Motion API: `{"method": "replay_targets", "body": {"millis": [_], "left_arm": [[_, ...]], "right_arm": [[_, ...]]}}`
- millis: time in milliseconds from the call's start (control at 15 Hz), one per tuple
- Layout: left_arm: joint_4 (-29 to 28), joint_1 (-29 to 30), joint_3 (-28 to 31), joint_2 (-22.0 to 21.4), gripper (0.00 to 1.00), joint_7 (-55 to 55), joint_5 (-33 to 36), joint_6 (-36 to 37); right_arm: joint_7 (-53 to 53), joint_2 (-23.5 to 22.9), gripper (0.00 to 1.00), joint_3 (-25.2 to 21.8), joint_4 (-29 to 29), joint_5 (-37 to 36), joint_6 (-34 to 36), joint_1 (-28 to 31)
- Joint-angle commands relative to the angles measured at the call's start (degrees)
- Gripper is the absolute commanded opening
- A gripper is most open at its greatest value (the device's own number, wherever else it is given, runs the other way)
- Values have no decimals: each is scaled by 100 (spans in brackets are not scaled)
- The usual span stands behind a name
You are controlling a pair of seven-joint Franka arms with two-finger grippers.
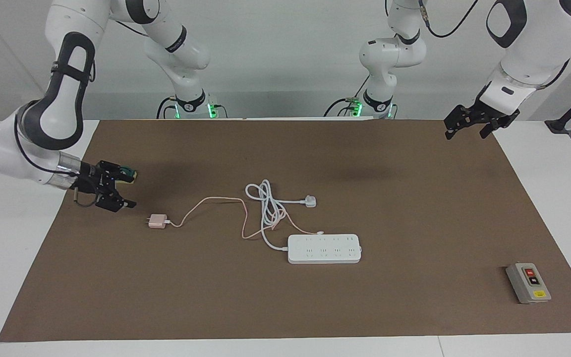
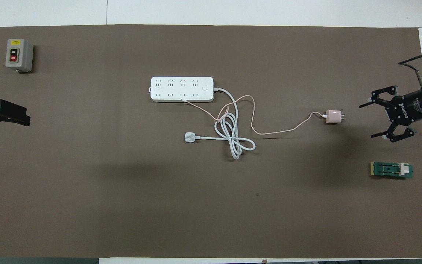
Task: Plug charger into power strip
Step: 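Reach the open right gripper down to the pink charger plug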
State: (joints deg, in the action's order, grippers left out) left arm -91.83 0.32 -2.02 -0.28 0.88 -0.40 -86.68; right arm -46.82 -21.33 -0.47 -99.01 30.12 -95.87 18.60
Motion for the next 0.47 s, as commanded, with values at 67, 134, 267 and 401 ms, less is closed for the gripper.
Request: {"method": "replay_targets", "body": {"millis": [67,134,267,401], "left_arm": [[-160,-6,17,-165,100,-53,-57,37],[-160,-6,17,-165,100,-53,-57,37],[-160,-6,26,-165,100,-53,-57,37],[-133,-15,17,-148,100,-53,-48,-76]], "right_arm": [[-416,-503,100,30,181,240,-2,56],[-416,-600,100,30,189,240,15,74],[-407,-723,100,30,189,249,7,74],[-407,-794,100,30,181,353,-81,30]]}}
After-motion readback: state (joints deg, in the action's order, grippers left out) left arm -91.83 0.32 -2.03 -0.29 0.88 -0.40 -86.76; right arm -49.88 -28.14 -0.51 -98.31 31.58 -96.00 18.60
